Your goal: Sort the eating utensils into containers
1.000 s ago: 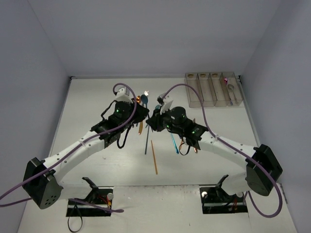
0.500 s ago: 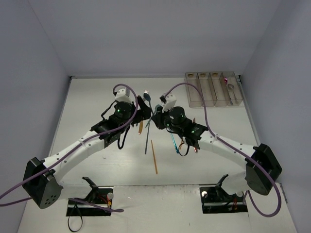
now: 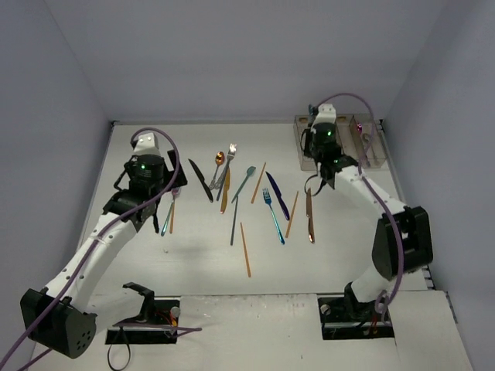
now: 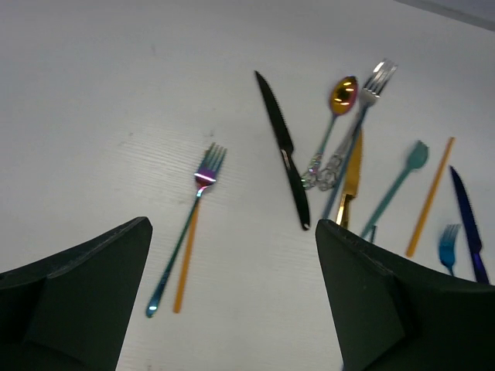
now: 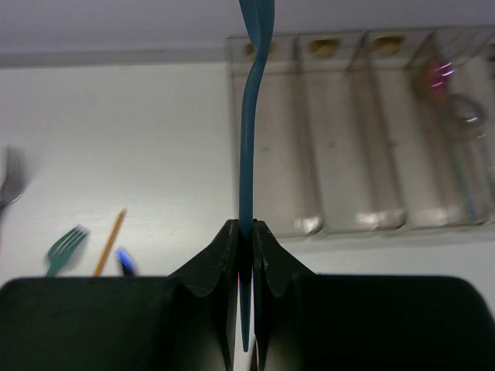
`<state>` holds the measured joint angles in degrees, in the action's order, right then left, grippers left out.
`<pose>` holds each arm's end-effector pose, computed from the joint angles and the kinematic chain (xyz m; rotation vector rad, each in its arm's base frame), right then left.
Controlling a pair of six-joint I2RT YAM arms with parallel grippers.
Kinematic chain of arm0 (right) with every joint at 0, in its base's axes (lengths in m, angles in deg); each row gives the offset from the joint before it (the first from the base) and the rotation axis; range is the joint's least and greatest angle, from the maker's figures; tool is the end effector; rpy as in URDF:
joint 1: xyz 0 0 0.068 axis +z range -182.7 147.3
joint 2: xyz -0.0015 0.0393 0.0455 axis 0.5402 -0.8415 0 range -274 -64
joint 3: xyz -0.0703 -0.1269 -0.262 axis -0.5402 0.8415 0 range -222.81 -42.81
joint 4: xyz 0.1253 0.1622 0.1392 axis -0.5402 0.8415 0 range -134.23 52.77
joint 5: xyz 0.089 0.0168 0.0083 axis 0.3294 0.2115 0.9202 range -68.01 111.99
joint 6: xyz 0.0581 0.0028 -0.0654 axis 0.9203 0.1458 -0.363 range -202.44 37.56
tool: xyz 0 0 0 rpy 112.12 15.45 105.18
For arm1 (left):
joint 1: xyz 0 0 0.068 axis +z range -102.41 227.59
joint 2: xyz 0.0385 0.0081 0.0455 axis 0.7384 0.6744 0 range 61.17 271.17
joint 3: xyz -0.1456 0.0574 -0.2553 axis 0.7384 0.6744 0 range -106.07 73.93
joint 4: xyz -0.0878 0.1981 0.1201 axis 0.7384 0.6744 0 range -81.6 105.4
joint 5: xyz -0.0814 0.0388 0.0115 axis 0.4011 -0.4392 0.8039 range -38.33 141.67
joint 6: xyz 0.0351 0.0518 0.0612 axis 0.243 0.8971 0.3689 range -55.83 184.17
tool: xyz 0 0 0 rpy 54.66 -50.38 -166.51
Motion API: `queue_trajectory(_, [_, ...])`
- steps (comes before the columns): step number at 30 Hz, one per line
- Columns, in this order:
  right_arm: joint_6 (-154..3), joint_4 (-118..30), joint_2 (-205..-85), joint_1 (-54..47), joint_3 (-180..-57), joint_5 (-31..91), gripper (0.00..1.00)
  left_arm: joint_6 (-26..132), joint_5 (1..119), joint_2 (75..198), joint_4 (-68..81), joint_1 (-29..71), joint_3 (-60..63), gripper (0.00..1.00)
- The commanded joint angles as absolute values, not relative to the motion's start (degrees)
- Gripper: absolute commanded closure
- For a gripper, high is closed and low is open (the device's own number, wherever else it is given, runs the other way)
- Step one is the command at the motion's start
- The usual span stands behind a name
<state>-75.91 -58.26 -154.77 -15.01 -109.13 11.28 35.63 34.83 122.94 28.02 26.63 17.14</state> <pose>0.3913 0.1096 0.3371 -0.0341 1.7514 0.1451 0.2429 -0.0691 0.3483 -0.3186 1.9646 -0.2662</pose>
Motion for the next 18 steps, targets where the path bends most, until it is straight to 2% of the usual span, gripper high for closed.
queue_trajectory(1, [-89.61, -57.76, -162.68, -22.33, -123.00, 4.63, 1.00, 46.07, 36.69, 121.90, 29.53, 27.73, 15.61, 0.15])
queue_trajectory(9, [-102.91, -56.10, -177.84, -32.32, -139.67, 6.31, 1.00, 48.62, 38.07, 121.40, 24.54, 27.31, 22.26, 0.15])
queue_trajectory(18, [-103.58, -55.66, -186.30, -41.58, -145.64, 19.15, 1.00, 50.72, 38.09, 126.61, 23.52, 24.26, 21.42, 0.15])
